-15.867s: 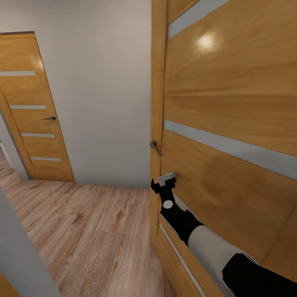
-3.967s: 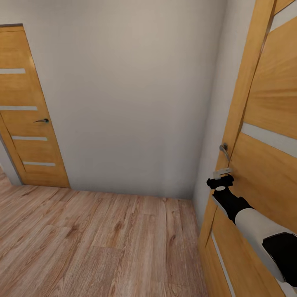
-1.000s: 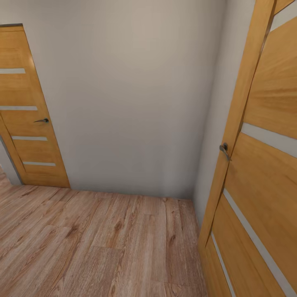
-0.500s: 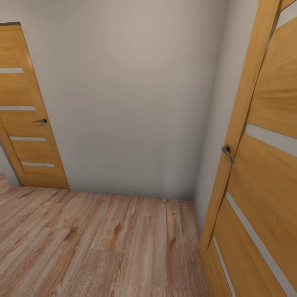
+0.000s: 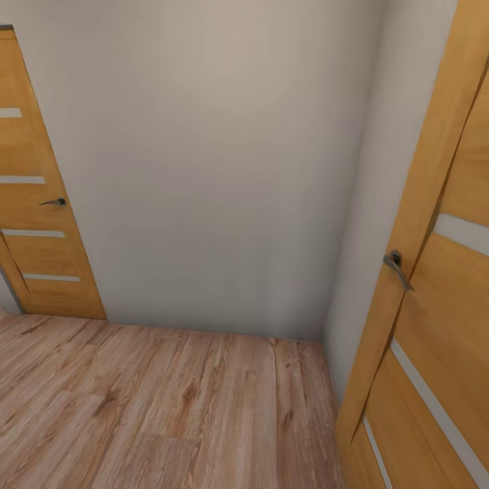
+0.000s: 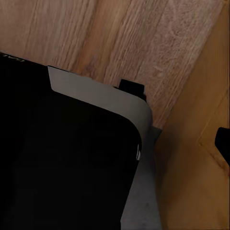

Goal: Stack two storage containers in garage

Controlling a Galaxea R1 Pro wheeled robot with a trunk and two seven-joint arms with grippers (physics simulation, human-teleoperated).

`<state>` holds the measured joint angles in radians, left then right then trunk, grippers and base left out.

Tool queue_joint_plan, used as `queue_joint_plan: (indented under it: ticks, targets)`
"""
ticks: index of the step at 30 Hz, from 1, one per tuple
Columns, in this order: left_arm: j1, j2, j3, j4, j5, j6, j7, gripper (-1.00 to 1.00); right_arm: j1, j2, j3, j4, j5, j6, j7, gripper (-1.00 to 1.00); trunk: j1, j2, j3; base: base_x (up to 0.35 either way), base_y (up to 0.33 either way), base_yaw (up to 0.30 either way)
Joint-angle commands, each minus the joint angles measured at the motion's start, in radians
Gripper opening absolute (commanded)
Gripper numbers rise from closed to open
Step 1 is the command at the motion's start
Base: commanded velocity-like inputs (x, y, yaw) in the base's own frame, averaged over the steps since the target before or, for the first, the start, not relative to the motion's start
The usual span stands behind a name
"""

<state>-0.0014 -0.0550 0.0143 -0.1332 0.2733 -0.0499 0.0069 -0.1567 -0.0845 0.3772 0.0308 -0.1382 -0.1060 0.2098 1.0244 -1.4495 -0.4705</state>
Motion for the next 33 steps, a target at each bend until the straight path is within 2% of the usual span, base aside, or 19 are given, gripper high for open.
queue_joint_plan:
  ticks: [1,33]
  targets:
    - [0.0,0.0,0.001,0.0,0.004,-0.002,0.001,1.0,-0.001,0.0,0.008,0.003,-0.011,-0.006,0.005,1.0,0.001,0.0,-0.001,0.321,0.0,0.0]
    - [0.0,0.0,0.001,-0.002,0.004,-0.003,0.001,1.0,-0.001,-0.001,0.009,0.003,-0.005,-0.011,0.005,1.0,0.001,0.0,-0.001,0.321,0.0,0.0]
